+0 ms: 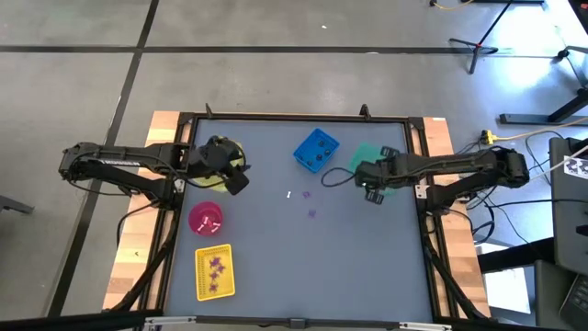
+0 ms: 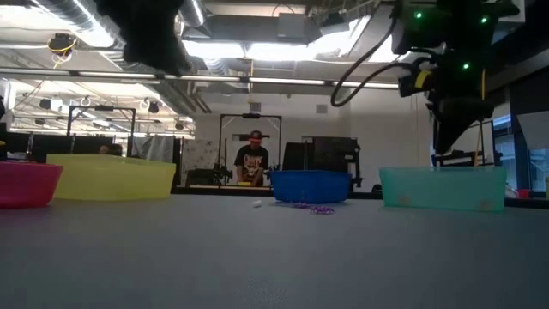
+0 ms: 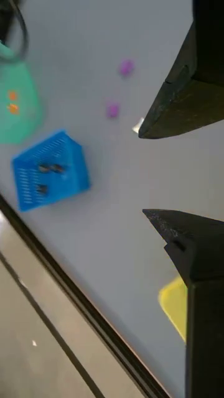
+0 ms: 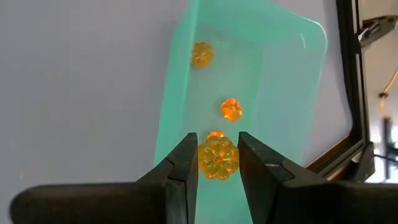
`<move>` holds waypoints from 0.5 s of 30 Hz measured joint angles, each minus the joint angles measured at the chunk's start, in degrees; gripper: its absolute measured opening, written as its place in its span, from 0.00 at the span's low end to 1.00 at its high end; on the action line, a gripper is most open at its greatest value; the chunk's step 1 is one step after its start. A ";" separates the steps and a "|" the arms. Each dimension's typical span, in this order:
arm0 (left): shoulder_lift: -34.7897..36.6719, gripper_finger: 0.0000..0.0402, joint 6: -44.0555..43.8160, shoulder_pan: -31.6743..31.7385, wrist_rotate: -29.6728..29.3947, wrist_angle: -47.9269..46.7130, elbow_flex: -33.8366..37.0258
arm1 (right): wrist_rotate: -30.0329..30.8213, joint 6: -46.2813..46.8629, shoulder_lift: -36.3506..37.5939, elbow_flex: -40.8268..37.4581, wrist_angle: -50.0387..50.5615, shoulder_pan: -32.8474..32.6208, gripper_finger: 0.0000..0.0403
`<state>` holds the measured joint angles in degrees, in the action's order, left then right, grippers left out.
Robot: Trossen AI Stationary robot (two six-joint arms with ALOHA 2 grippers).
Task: Sort Halloween decoration
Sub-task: Put the orange pumpkin toy into the green bin
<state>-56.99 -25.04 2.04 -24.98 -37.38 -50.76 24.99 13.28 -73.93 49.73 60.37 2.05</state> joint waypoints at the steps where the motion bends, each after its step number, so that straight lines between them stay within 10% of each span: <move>1: -0.11 0.45 0.00 -0.02 -0.01 1.39 0.00 | -0.04 -0.01 0.40 -0.34 -0.61 0.80 0.23; 15: -13.47 0.44 1.56 -3.39 1.43 22.79 0.00 | -0.10 -0.04 -0.06 -0.59 -2.32 5.21 0.23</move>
<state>-70.46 -23.48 -1.34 -23.56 -14.59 -50.76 24.88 13.23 -74.00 49.15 58.04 7.27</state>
